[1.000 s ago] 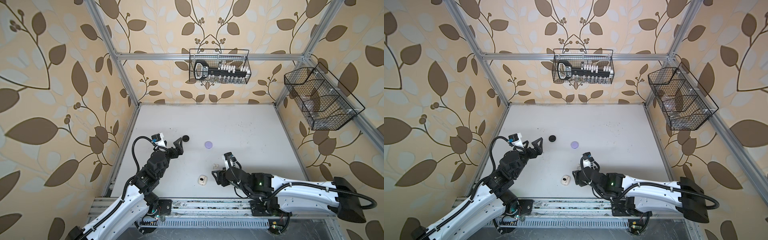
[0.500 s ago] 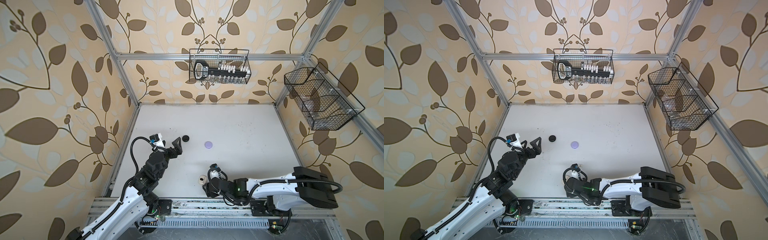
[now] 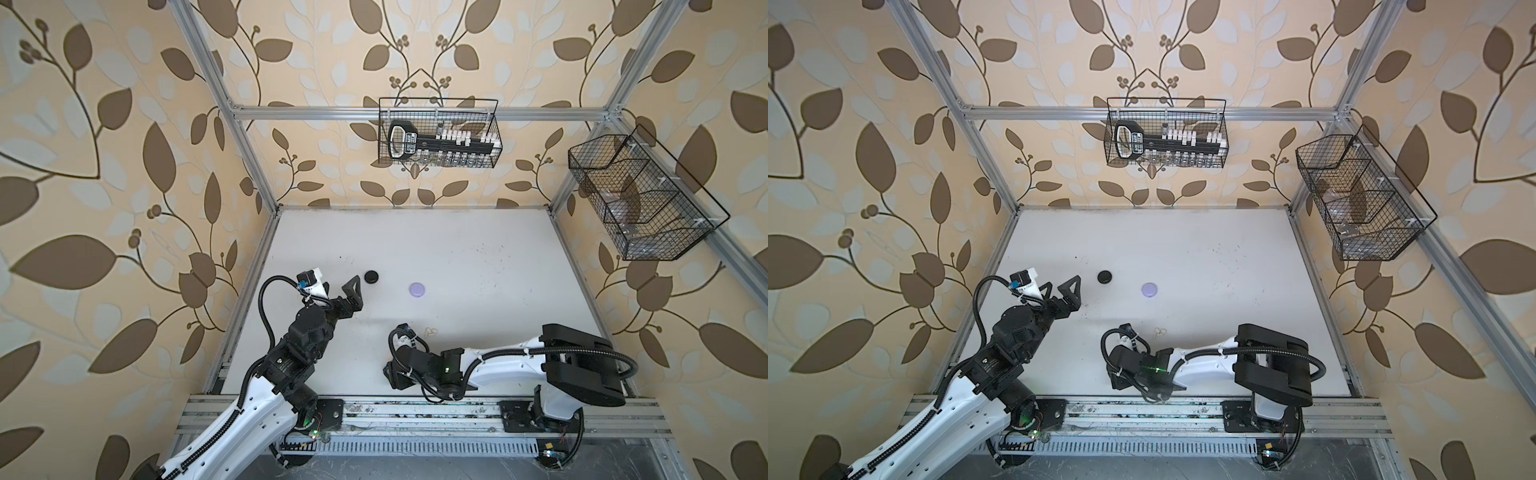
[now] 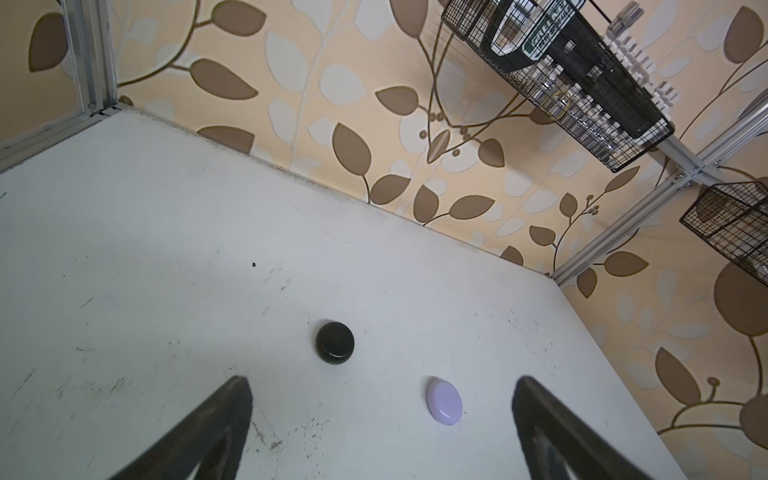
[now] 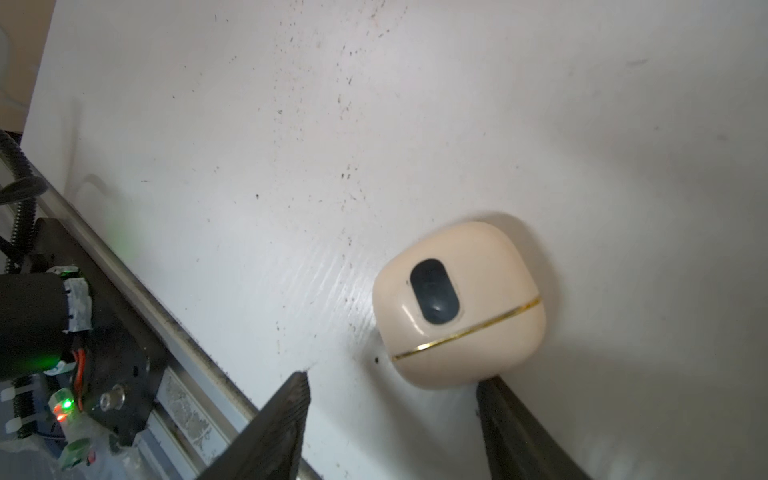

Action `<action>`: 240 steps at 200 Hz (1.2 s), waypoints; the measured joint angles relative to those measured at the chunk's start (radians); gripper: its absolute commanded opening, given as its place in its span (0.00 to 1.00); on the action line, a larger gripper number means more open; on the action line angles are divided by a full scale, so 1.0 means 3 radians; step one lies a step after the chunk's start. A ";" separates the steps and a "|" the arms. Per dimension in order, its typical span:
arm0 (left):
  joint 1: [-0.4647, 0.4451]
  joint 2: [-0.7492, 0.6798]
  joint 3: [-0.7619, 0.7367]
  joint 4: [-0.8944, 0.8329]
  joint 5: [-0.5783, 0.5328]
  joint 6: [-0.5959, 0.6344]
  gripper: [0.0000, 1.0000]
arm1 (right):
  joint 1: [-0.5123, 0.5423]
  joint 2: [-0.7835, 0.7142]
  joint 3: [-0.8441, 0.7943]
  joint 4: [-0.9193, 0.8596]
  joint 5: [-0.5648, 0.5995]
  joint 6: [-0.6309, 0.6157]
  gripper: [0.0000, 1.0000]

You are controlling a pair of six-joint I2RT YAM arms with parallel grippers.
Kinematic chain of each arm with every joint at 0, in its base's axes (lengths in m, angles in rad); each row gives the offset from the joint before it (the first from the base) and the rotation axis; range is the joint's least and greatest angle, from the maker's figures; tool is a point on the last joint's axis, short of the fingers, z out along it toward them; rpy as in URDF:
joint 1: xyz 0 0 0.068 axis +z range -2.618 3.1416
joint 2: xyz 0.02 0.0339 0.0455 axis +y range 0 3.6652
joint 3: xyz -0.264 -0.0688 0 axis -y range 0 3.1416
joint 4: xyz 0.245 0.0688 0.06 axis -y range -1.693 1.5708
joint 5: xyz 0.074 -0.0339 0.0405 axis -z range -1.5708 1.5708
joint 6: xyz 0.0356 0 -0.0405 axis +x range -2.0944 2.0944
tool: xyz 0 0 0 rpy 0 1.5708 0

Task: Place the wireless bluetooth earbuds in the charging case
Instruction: 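Lower the right gripper onto the white earbud case and close it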

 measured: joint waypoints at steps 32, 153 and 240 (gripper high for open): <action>0.0000 -0.0017 -0.0004 -0.0031 -0.0004 0.0008 0.99 | 0.0006 0.0071 0.0099 -0.0109 0.0128 -0.0089 0.68; 0.0000 -0.0076 -0.0014 -0.0041 -0.0022 0.0042 0.99 | -0.0001 0.0445 0.0552 -0.0430 0.0573 -0.0394 0.67; 0.0000 -0.0188 -0.0020 -0.0089 -0.0086 0.0053 0.99 | 0.0019 0.0713 0.0931 -0.0832 0.0824 -0.0713 0.63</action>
